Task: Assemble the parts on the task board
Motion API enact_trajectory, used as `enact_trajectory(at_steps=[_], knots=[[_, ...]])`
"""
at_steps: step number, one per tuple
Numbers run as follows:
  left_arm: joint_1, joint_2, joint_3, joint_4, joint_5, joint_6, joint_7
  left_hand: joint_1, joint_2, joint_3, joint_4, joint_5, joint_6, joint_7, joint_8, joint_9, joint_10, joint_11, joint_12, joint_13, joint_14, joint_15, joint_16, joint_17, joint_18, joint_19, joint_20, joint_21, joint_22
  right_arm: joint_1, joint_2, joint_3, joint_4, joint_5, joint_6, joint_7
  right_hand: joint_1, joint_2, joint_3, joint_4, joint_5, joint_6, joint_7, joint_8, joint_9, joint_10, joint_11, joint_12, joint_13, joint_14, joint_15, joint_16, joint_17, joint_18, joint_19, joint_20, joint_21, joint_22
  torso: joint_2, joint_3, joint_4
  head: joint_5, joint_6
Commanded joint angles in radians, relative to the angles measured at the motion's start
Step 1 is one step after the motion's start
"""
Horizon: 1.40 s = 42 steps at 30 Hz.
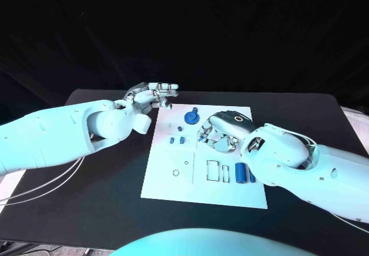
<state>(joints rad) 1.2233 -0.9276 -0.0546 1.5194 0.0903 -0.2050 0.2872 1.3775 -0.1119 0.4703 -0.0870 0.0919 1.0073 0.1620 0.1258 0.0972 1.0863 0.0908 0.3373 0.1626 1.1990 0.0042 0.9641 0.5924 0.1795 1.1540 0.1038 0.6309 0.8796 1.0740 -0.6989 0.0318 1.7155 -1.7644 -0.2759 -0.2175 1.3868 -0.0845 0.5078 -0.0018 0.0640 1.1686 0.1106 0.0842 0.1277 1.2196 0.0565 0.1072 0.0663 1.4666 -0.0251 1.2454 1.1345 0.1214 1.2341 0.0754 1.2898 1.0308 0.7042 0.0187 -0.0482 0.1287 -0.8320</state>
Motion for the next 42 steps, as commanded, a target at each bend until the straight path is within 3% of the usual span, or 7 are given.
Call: enact_trajectory(at_steps=[1,10,21,42], knots=[[0.0,0.003,0.001,0.004,-0.005,0.013,0.0,-0.001,0.005,-0.007,-0.001,0.005,-0.006,0.004,-0.003,-0.002,-0.009,0.001,0.005,0.001,-0.006,0.003,-0.003,-0.002,0.003,-0.003,0.002,-0.005,-0.002,-0.01,0.023,-0.005,-0.018,0.001,0.047,0.017,-0.012,0.001,-0.001,-0.005,0.005,-0.001,0.007,0.004,0.001,0.002,0.002,-0.005,-0.001,0.039,0.002,0.006,-0.001,-0.013,0.003,0.007,0.005,-0.003,0.001,0.0005,0.0008,0.011,-0.007],[0.0,0.005,0.001,0.005,-0.005,0.014,-0.002,-0.001,0.005,-0.007,-0.001,0.005,-0.006,0.004,-0.003,-0.002,-0.01,0.001,0.005,0.001,-0.006,0.004,-0.003,-0.002,0.003,-0.003,0.002,-0.005,-0.002,-0.038,0.072,-0.012,-0.052,0.003,0.073,0.025,-0.014,0.001,-0.002,-0.005,0.007,-0.003,0.009,0.002,0.001,0.001,0.003,-0.008,-0.001,0.038,0.004,0.007,-0.001,-0.013,0.002,0.009,0.004,-0.004,0.001,0.0024,-0.0009,0.03,-0.017],[0.0,0.009,0.001,0.0,-0.005,0.015,-0.005,-0.002,0.005,-0.008,0.0,0.005,-0.006,0.004,-0.003,-0.002,-0.012,0.001,0.006,0.002,-0.007,0.004,-0.003,-0.003,0.003,-0.003,0.003,-0.006,-0.002,-0.053,0.103,-0.019,-0.074,0.004,0.093,0.033,-0.016,0.002,-0.002,-0.006,0.008,-0.005,0.011,0.0,0.001,0.0,0.005,-0.012,-0.001,0.038,0.006,0.008,0.0,-0.013,0.002,0.01,0.005,-0.003,0.0,0.0032,-0.0021,0.041,-0.024],[0.0,0.011,0.001,-0.003,-0.005,0.021,-0.017,-0.011,0.007,-0.014,0.005,0.005,-0.009,0.006,-0.003,-0.003,-0.018,0.003,0.012,0.003,-0.008,0.006,-0.002,-0.006,0.002,-0.003,0.005,-0.01,-0.005,-0.06,0.116,-0.028,-0.082,0.018,0.139,0.036,-0.018,0.003,-0.002,-0.006,0.009,-0.007,0.012,-0.002,0.001,-0.001,0.007,-0.014,-0.001,0.038,0.007,0.009,0.0,-0.013,0.001,0.012,0.005,-0.003,0.001,0.0013,-0.0014,0.042,-0.028]])
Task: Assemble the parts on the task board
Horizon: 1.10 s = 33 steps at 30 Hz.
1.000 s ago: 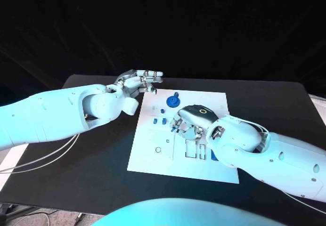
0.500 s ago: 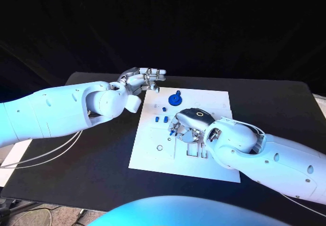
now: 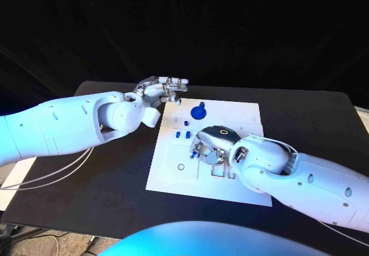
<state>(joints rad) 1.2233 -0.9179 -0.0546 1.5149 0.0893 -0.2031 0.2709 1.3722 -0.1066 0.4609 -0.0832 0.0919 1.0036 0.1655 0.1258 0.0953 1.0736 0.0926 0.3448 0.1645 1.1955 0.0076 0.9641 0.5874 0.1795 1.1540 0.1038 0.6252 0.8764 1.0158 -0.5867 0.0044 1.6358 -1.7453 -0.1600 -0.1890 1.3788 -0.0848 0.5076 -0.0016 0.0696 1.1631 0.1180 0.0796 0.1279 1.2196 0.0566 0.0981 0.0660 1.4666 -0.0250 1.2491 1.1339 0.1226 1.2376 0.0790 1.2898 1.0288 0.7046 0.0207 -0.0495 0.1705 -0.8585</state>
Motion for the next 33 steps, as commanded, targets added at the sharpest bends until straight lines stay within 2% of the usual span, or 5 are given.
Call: enact_trajectory(at_steps=[1,13,21,33], knots=[[0.0,0.002,0.001,0.002,-0.003,0.019,-0.002,-0.006,0.002,-0.006,0.001,0.005,-0.006,0.003,-0.003,-0.001,-0.006,0.001,0.005,0.001,-0.004,0.003,-0.002,-0.001,0.002,-0.003,0.005,-0.005,-0.002,-0.001,0.006,0.0,-0.003,-0.002,0.024,0.008,-0.01,0.003,-0.002,-0.006,0.003,-0.002,0.005,0.003,0.001,-0.001,0.007,-0.005,-0.001,0.038,0.007,0.005,0.001,-0.014,-0.002,0.008,0.005,-0.001,0.001,-0.0002,0.0003,0.0,-0.002],[0.0,0.001,0.001,0.003,-0.003,0.025,-0.007,-0.007,0.001,-0.007,0.002,0.005,-0.008,0.003,-0.003,-0.002,-0.009,0.002,0.007,0.002,-0.005,0.003,-0.001,-0.002,0.002,-0.003,0.006,-0.007,-0.003,-0.002,0.019,-0.004,-0.008,-0.009,0.044,0.0,-0.011,0.002,-0.003,-0.007,0.004,-0.002,0.006,0.002,0.001,-0.001,0.008,-0.006,-0.001,0.038,0.008,0.006,0.0,-0.014,-0.003,0.009,0.004,-0.002,0.0,-0.0003,-0.0001,0.001,-0.006],[0.0,0.001,0.001,0.005,-0.003,0.025,-0.006,-0.007,0.001,-0.007,0.002,0.005,-0.008,0.003,-0.003,-0.002,-0.009,0.002,0.007,0.002,-0.005,0.003,-0.001,-0.002,0.002,-0.003,0.006,-0.007,-0.003,-0.002,0.032,-0.011,-0.021,-0.032,0.074,-0.02,-0.023,-0.005,-0.014,-0.008,0.013,-0.007,0.009,-0.003,0.002,-0.004,0.011,-0.013,-0.001,0.037,0.012,0.007,-0.001,-0.013,-0.005,0.014,0.003,-0.004,0.0,-0.0011,0.0004,0.0,-0.007],[0.001,0.0,0.001,0.006,-0.003,0.024,-0.004,-0.007,0.001,-0.007,0.002,0.005,-0.008,0.003,-0.003,-0.002,-0.009,0.002,0.007,0.002,-0.005,0.003,-0.001,-0.002,0.002,-0.003,0.006,-0.007,-0.003,-0.002,0.027,-0.015,-0.02,-0.058,0.043,-0.031,-0.026,-0.004,-0.017,-0.008,0.019,-0.007,0.009,-0.004,0.002,-0.003,0.012,-0.015,0.0,0.037,0.013,0.009,0.0,-0.013,-0.004,0.016,0.005,-0.002,0.0,-0.0001,0.0003,-0.001,-0.007]])
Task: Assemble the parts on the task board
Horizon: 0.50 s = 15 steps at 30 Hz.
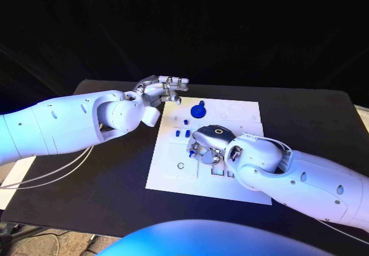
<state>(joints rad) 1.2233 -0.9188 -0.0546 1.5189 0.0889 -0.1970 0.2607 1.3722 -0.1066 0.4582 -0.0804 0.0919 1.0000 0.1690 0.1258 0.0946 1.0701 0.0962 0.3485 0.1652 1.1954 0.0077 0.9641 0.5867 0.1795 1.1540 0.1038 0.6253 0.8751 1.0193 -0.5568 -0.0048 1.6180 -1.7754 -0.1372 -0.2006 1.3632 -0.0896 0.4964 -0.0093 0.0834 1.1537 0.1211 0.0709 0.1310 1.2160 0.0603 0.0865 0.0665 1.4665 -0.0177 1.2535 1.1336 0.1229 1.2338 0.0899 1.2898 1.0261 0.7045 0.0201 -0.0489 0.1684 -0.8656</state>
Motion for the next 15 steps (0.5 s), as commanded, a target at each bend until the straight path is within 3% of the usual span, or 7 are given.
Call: enact_trajectory(at_steps=[1,15], knots=[[0.001,0.001,0.001,0.002,-0.003,0.018,0.007,-0.007,0.001,-0.005,-0.001,0.005,-0.004,0.0,-0.003,-0.001,-0.005,-0.002,0.003,0.001,-0.005,0.003,-0.001,-0.002,0.002,-0.003,0.006,-0.007,-0.001,-0.006,-0.004,-0.005,-0.001,-0.028,0.017,-0.02,-0.01,0.001,-0.005,-0.001,0.006,0.003,0.006,0.005,0.0,0.001,0.008,-0.004,-0.001,0.037,0.006,0.005,0.001,-0.014,0.0,0.005,0.005,0.001,0.0,0.0005,-0.0003,0.001,0.0],[0.001,0.0,0.001,-0.001,-0.003,0.022,0.003,-0.006,0.002,-0.006,-0.002,0.006,-0.007,0.0,-0.004,-0.002,-0.008,-0.001,0.006,0.002,-0.006,0.003,-0.001,-0.003,0.003,-0.004,0.006,-0.008,-0.003,-0.01,-0.017,-0.006,0.012,-0.027,-0.017,-0.021,-0.007,0.005,-0.005,-0.003,0.009,0.005,0.006,0.006,0.001,0.004,0.007,-0.004,0.0,0.037,0.005,0.006,0.002,-0.014,0.001,0.005,0.006,0.003,0.0,0.0008,-0.0013,0.002,0.0]])
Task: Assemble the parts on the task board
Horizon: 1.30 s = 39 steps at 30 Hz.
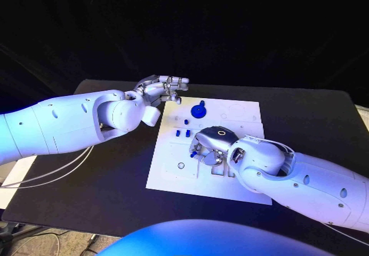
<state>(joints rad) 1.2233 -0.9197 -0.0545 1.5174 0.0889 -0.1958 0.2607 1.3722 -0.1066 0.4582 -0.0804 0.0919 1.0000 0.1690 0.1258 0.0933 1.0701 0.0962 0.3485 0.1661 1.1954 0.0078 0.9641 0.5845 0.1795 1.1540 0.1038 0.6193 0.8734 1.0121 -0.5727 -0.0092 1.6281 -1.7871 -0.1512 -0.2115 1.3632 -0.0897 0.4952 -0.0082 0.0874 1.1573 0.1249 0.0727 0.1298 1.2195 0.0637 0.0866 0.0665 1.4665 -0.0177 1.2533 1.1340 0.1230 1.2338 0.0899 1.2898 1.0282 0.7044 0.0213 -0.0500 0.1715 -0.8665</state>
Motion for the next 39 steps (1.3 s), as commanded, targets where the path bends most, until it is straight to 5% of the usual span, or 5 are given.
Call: enact_trajectory(at_steps=[1,20,32,34,39], knots=[[0.0,0.002,0.001,0.001,-0.003,0.021,0.003,-0.006,0.002,-0.006,-0.002,0.006,-0.007,0.0,-0.004,-0.001,-0.008,-0.001,0.006,0.001,-0.006,0.003,-0.001,-0.001,0.003,-0.004,0.006,-0.002,-0.001,-0.003,-0.001,-0.001,0.002,-0.016,-0.002,-0.01,-0.007,0.005,-0.003,-0.004,0.005,0.002,0.002,0.004,0.002,0.001,0.004,-0.004,0.0,0.037,0.005,0.006,0.001,-0.014,0.001,0.005,0.006,0.001,0.0,-0.0005,0.0003,-0.001,0.0],[0.001,0.004,0.001,0.001,-0.003,0.024,-0.001,-0.006,0.002,-0.006,-0.002,0.006,-0.007,0.0,-0.004,-0.001,-0.008,-0.001,0.006,0.001,-0.006,0.003,-0.001,-0.001,0.003,-0.004,0.006,-0.002,-0.001,-0.003,0.024,-0.003,-0.011,-0.003,0.039,-0.031,-0.043,-0.015,-0.032,0.008,-0.001,-0.043,0.016,-0.012,-0.007,-0.05,0.02,-0.027,-0.005,0.033,0.018,0.003,-0.009,-0.011,-0.012,0.014,-0.004,-0.016,0.0,-0.0012,0.0015,-0.003,-0.002],[0.001,0.003,0.001,-0.006,-0.003,0.019,-0.017,-0.004,0.003,-0.007,-0.003,0.006,-0.01,0.002,-0.004,-0.002,-0.013,0.0,0.01,0.002,-0.008,0.004,-0.001,-0.003,0.003,-0.004,0.007,-0.005,-0.002,-0.007,0.007,-0.004,-0.003,-0.002,-0.134,-0.062,-0.063,-0.052,-0.152,0.028,-0.01,-0.195,0.018,-0.011,-0.054,-0.286,0.064,-0.015,-0.001,0.0,0.054,-0.063,-0.106,0.015,-0.103,0.048,-0.095,-0.157,0.0,-0.0003,-0.0001,-0.001,0.001],[0.001,0.004,0.001,-0.007,-0.003,0.02,-0.02,-0.005,0.004,-0.007,-0.002,0.006,-0.012,0.003,-0.005,-0.003,-0.015,0.001,0.01,0.002,-0.008,0.005,0.0,-0.004,0.003,-0.003,0.007,-0.006,-0.003,-0.01,-0.003,-0.004,0.007,0.009,-0.171,-0.055,-0.052,-0.052,-0.195,0.042,-0.008,-0.197,0.033,-0.009,-0.055,-0.303,0.064,0.002,0.002,-0.003,0.056,-0.071,-0.118,0.019,-0.11,0.051,-0.107,-0.172,0.0,0.0001,0.0003,-0.002,0.002],[0.001,0.004,0.001,-0.008,-0.003,0.023,-0.029,-0.005,0.004,-0.008,-0.002,0.006,-0.016,0.005,-0.006,-0.004,-0.019,0.002,0.012,0.002,-0.009,0.006,0.0,-0.005,0.003,-0.003,0.008,-0.007,-0.004,-0.012,-0.051,0.0,0.054,0.041,-0.216,-0.027,-0.023,-0.042,-0.252,0.064,0.0,-0.18,0.036,-0.006,-0.053,-0.308,0.059,0.046,0.005,0.001,0.051,-0.069,-0.119,0.018,-0.099,0.048,-0.111,-0.172,0.0,-0.0004,0.0,-0.003,0.001]])
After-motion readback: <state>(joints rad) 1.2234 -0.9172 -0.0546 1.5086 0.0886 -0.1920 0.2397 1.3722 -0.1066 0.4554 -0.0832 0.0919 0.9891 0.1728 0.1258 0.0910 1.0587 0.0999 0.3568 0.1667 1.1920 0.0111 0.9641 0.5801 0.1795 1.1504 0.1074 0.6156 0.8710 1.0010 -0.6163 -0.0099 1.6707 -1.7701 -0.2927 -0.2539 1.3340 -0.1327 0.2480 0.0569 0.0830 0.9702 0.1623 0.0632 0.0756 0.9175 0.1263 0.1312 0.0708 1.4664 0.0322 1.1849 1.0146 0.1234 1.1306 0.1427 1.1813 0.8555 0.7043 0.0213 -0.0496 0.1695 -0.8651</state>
